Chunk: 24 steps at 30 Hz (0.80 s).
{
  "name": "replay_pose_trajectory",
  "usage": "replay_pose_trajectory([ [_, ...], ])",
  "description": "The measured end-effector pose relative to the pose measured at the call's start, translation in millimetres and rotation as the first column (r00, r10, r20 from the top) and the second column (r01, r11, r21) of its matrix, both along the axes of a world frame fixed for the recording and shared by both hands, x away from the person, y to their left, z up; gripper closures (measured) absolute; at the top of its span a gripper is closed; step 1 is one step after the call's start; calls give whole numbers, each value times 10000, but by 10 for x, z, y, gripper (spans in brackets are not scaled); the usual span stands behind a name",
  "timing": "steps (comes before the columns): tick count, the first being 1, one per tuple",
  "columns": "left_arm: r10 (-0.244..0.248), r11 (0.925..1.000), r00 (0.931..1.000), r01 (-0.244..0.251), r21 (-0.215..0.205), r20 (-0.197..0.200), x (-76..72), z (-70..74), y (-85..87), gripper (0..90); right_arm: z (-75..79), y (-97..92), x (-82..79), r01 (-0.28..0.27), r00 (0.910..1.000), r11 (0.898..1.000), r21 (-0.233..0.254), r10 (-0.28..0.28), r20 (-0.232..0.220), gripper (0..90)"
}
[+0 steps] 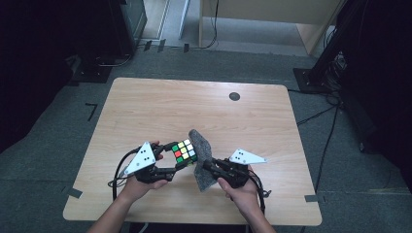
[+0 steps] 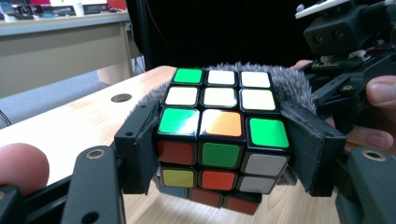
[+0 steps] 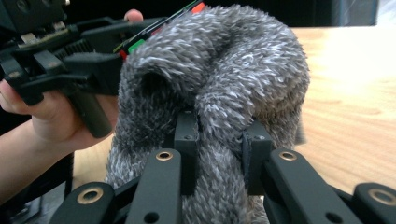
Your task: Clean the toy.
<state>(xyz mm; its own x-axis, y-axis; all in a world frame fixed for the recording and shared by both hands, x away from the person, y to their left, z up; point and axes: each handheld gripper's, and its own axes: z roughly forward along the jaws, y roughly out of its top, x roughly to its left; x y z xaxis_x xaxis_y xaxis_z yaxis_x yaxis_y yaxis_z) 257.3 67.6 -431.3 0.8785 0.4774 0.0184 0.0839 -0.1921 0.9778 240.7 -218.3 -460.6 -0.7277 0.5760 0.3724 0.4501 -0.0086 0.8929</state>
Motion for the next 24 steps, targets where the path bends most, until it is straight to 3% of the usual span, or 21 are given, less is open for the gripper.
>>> replay_pose_trajectory([
  [2,41,10000,10000,-41,-72,30,-3,7,1,343,-1,-2,4,-18,10000,10000,-27,18,-37,740],
  [5,251,9994,9996,-249,-229,95,-2,26,20,344,4,-7,5,389,9992,9985,-387,-390,-25,741],
  [7,356,9979,9994,-353,-537,41,2,45,51,344,-25,-26,19,913,9953,9941,-583,-929,-269,741],
  [8,390,9968,9992,-389,-699,6,6,54,67,344,-46,-38,27,976,9939,9943,-422,-996,-472,740],
  [11,555,9900,9983,-574,-1286,-184,12,58,92,344,-56,-8,8,565,9975,9980,287,-553,-433,740],
  [14,681,9824,9968,-742,-1715,-412,11,38,88,344,-13,103,-52,104,9999,9986,513,-106,44,736],
  [19,901,9767,9944,-992,-1902,-559,21,41,108,343,-71,173,-53,-338,9989,9972,670,358,-295,734],
  [24,865,9713,9935,-1006,-2157,-742,40,49,129,343,-179,306,-38,-880,9937,9953,-398,849,-736,729],
])
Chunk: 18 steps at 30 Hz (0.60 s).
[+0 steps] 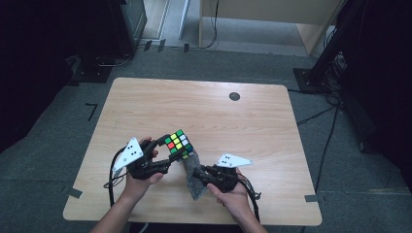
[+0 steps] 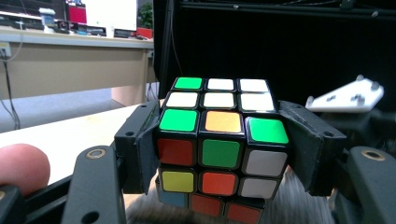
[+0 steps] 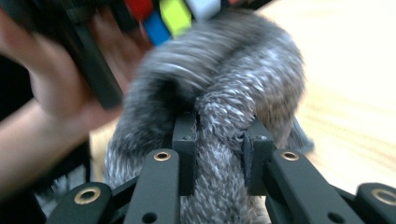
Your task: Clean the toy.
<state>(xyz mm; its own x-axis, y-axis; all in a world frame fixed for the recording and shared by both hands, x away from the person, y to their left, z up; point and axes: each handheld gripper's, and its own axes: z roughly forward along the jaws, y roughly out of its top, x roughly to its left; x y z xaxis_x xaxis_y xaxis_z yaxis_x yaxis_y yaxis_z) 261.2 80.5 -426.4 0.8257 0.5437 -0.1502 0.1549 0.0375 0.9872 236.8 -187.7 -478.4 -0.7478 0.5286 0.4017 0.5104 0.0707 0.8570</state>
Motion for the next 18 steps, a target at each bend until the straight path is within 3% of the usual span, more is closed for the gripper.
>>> replay_pose_trajectory([
  [3,-138,9998,9999,139,106,-58,-2,-16,-26,344,-2,73,-31,-294,9995,9996,-60,295,122,730],
  [6,-174,9993,9998,172,343,77,-20,-27,-63,344,63,57,-57,-7,9971,10000,11,6,758,734],
  [9,-157,9987,9998,151,478,127,-22,-31,-63,344,116,-95,-29,957,9894,9946,410,-996,1052,741],
  [11,-143,9988,9999,139,468,92,-16,-30,-55,344,139,-243,6,1753,9783,9802,921,-1840,957,743],
  [13,-127,9992,9999,125,370,52,-15,-26,-53,344,153,-333,16,2249,9668,9688,1037,-2351,998,744],
  [15,-144,9993,9999,143,336,32,-12,-27,-57,344,134,-314,21,2095,9705,9759,616,-2152,1091,742],
  [18,-195,9990,9998,195,396,-10,-16,-46,-83,344,58,-119,-2,1208,9877,9923,-279,-1173,1034,738],
])
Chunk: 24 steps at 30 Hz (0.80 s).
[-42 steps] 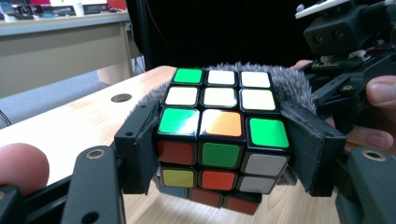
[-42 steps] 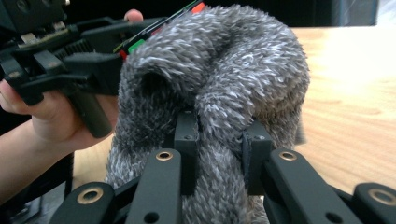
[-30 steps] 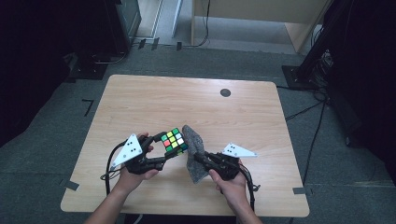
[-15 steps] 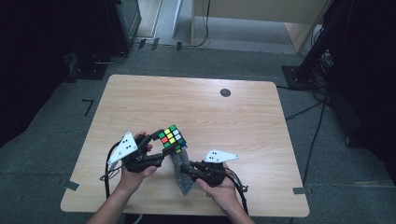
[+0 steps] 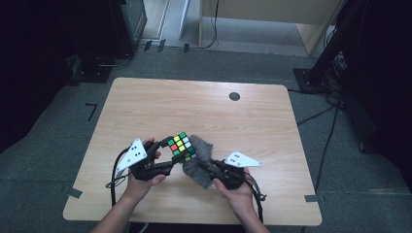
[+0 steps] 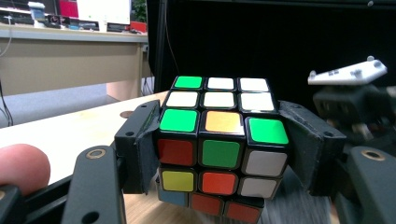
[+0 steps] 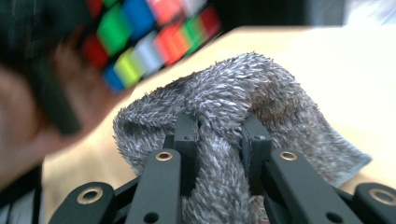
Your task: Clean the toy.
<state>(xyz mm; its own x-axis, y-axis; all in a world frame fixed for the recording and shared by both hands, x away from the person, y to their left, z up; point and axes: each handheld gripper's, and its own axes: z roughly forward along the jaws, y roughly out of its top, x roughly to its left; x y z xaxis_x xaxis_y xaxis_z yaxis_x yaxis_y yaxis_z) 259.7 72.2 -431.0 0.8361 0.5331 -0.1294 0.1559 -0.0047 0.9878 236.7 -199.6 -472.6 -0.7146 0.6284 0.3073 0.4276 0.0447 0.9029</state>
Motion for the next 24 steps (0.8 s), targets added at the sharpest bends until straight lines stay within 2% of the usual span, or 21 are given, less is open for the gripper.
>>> replay_pose_trajectory([
  [2,-26,9999,10000,25,170,41,-8,-14,-24,344,-22,136,-40,-613,9980,9978,-257,616,119,738],
  [4,5,9996,9999,-8,273,109,-16,-16,-30,344,23,174,-77,-680,9963,9972,-301,695,515,739],
  [6,47,10000,9999,-48,51,99,-11,0,-5,344,85,92,-67,-218,9969,9995,-214,233,747,741],
  [7,81,9999,9999,-82,59,118,-5,9,14,345,105,10,-48,133,9970,9998,137,-143,756,745],
  [9,137,9999,9999,-138,100,92,8,15,44,345,125,-185,2,959,9934,9895,1077,-1019,521,749],
  [10,124,9999,9999,-124,38,27,16,14,57,345,133,-265,19,1318,9897,9823,1329,-1379,383,750],
  [11,92,9999,9999,-92,-92,-60,23,15,64,345,134,-317,34,1538,9863,9790,1340,-1604,394,750],
  [12,57,9998,9999,-59,-201,-111,27,18,67,345,129,-334,40,1611,9854,9799,1175,-1664,364,749],
  [14,-66,9995,9999,61,-304,-139,26,22,59,345,93,-269,37,1455,9885,9881,495,-1473,334,748],
  [16,-174,9996,9998,172,-240,-87,10,16,34,344,35,-115,27,700,9975,9975,-54,-699,130,746],
  [18,-207,9998,9998,206,-35,-67,2,5,9,344,7,31,-4,-157,9998,9995,-290,160,101,745],
  [19,-242,9997,9997,242,40,-90,2,-1,0,345,15,73,-22,-398,9990,9987,-313,404,193,745],
  [21,-293,9995,9995,294,74,-136,2,-13,-5,345,54,71,-38,-595,9975,9982,33,593,376,747],
  [24,-273,9995,9996,273,132,-11,1,-6,2,345,118,-87,-11,-18,9989,9979,641,-13,473,753],
])
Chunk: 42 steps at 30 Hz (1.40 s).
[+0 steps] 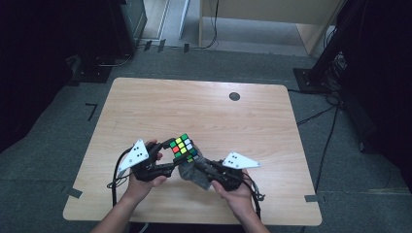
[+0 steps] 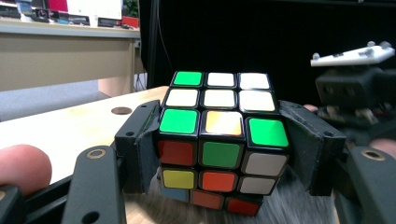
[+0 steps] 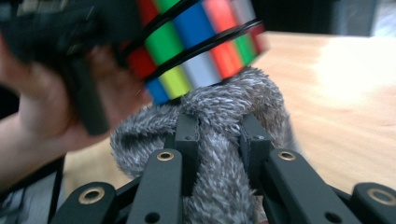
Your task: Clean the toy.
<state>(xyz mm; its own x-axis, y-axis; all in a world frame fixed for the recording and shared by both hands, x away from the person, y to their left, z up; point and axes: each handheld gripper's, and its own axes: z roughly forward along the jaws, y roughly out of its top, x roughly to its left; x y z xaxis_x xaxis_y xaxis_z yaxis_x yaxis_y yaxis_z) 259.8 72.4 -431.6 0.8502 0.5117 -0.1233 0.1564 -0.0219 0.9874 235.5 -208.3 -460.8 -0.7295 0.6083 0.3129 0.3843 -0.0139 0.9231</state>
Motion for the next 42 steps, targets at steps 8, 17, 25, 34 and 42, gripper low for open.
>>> replay_pose_trajectory([
  [8,-87,9964,9994,59,847,326,-16,-13,-43,345,181,-352,-9,1880,9773,9766,1047,-1966,790,752],
  [17,-362,9974,9990,345,637,257,-32,15,-48,345,33,-234,56,1970,9797,9775,-759,-1934,533,751],
  [25,108,9991,9998,-102,408,-147,27,5,-5,345,-89,-299,159,2922,9560,9398,-1773,-2821,805,477],
  [34,517,9973,9919,-575,-468,-1158,97,-2,47,345,92,51,-76,1904,9596,9752,-1127,-1606,2311,237],
  [42,102,9948,9759,-319,-966,-2182,77,-29,-80,345,6,403,-184,1586,9534,9758,-1506,-1117,2803,174],
])
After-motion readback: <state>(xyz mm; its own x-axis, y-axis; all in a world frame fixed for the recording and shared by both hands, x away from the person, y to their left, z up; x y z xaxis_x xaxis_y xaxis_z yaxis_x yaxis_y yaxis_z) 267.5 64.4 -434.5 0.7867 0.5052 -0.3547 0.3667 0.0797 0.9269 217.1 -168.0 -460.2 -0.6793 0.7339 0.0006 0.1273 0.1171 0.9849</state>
